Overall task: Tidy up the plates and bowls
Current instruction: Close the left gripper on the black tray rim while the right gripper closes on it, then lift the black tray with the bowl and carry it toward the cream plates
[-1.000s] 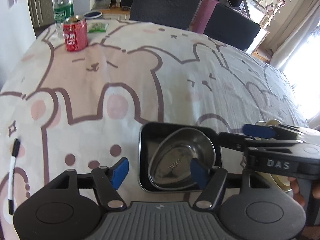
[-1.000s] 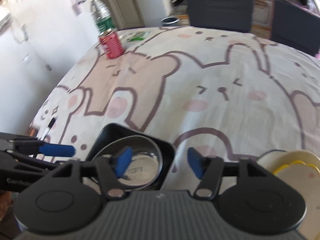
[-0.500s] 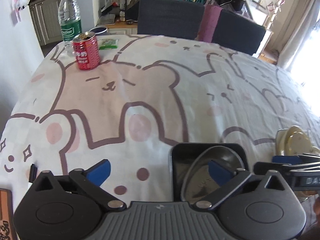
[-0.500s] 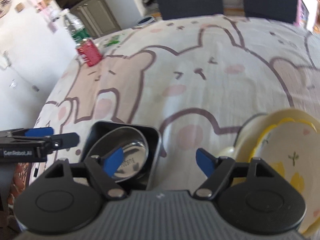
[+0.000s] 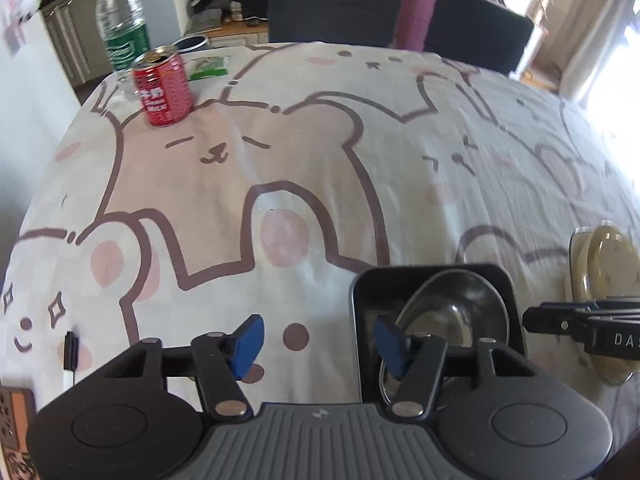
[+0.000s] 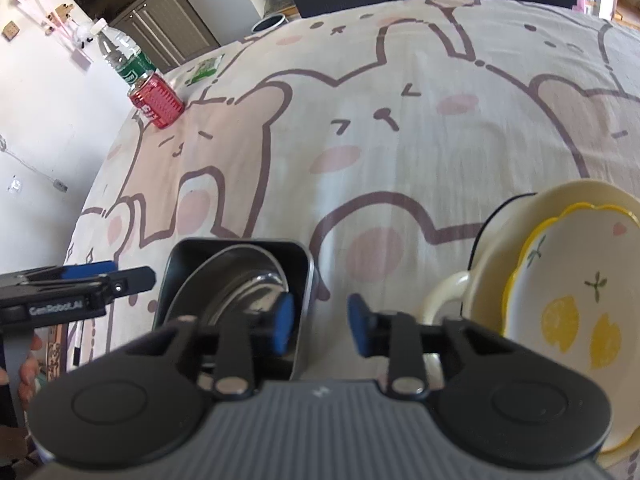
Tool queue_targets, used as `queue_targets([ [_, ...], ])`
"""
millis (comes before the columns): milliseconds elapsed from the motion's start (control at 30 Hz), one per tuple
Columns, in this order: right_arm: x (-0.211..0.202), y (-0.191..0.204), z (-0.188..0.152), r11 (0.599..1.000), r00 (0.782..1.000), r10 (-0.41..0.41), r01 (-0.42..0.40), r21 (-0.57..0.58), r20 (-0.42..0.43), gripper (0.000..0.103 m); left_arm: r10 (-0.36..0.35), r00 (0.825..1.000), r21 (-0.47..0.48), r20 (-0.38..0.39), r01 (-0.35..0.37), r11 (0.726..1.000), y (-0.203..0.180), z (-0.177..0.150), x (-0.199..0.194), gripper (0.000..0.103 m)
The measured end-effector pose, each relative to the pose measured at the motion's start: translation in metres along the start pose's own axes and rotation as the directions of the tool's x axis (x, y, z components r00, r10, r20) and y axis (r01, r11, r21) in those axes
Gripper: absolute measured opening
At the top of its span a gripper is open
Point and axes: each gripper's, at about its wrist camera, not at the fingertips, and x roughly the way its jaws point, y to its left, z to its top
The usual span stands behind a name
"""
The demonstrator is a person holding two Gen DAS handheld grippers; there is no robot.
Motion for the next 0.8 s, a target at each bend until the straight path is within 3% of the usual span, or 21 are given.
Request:
queue_targets([
  [100,0.003,0.004,-0.002,1.000,1.000,-0.007,0.007,-0.017,-0.010,0.024,0.003,1.000,0.015,-0.015,-0.002,1.000,-0.006,0.001,0.003,0.048],
  [267,0.010,0.009,-0.003,0.999,0.999,-0.010,0.009,-0.034,-0.037,0.023,0.016,0.999,0.042,-0.037,-0.014,0.999,-0.014,0.002,0.010,0.042],
  [333,0.013,0.010,-0.004,0.998,0.998,-0.028,0.025,-0.053,-0.049,0.021,0.028,0.998,0.058,-0.051,-0.025,0.998,-0.018,0.003,0.014,0.032],
  [533,0.019,0.009,-0.003,0.999,0.998,-0.019,0.016,-0.048,-0.064,0.019,0.048,0.995,0.097,-0.087,-0.040,0.994,-0.026,0.004,0.022,0.016],
  [800,0.023,0.011,-0.003,0.998,0.998,-0.010,0.006,-0.059,-0.069,0.013,0.054,0.991,0.111,-0.120,-0.041,0.993,-0.030,0.003,0.029,0.011],
])
